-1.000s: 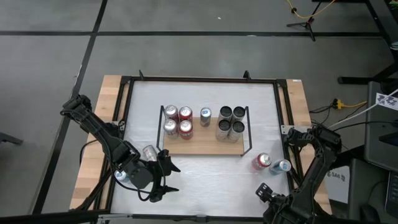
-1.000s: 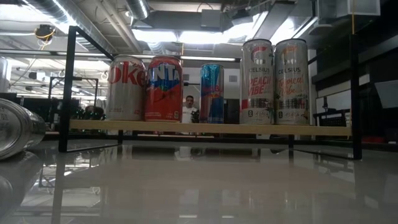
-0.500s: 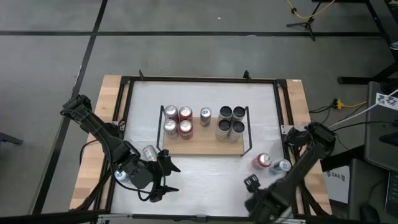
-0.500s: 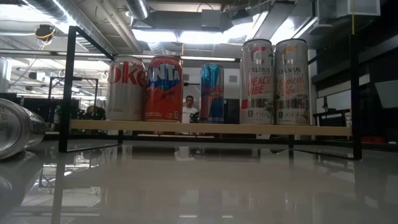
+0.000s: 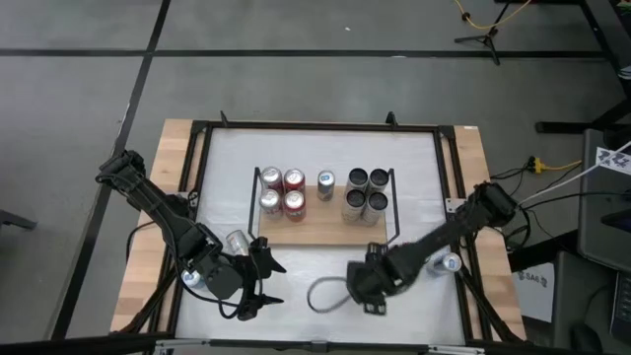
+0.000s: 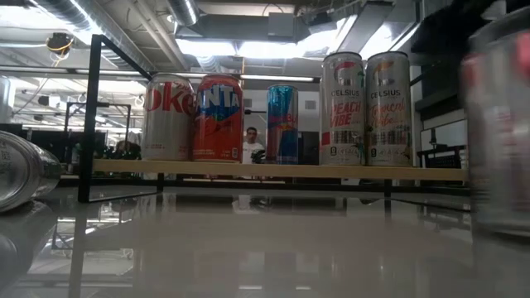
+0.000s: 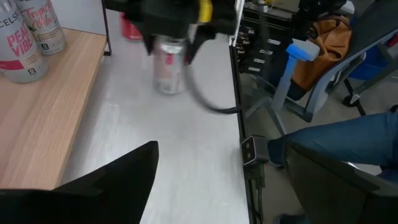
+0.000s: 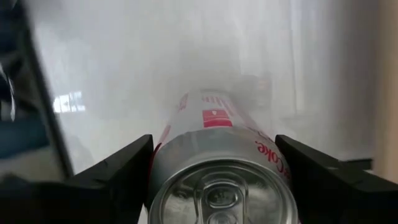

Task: Place canned beverage on shelf
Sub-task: Put the silver-red soda can on the shelf aligned with the other silver-red soda can

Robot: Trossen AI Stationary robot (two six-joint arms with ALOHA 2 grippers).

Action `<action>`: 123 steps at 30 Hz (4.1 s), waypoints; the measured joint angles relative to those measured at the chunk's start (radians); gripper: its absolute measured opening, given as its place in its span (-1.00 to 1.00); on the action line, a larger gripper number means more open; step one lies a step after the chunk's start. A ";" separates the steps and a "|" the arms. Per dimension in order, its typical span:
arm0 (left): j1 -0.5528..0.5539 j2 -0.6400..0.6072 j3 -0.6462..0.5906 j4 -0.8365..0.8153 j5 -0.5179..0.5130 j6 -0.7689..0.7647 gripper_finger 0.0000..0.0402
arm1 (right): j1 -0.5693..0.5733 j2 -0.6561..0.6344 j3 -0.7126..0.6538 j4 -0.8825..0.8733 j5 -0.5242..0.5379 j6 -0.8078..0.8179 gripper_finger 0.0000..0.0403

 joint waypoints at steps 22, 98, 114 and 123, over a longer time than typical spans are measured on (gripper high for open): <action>0.000 0.000 0.000 0.000 0.000 0.000 0.67 | -0.116 0.002 -0.001 0.081 0.068 0.126 0.56; 0.002 0.000 0.000 0.001 -0.010 0.000 0.67 | -0.116 -0.023 0.001 0.036 -0.069 -1.388 0.93; 0.002 0.000 0.000 0.000 -0.057 0.000 0.67 | -0.116 -0.023 0.001 0.040 -0.063 -1.404 0.93; 0.002 0.000 0.000 0.000 -0.057 0.000 0.67 | -0.116 -0.022 0.001 0.041 -0.064 -1.291 0.93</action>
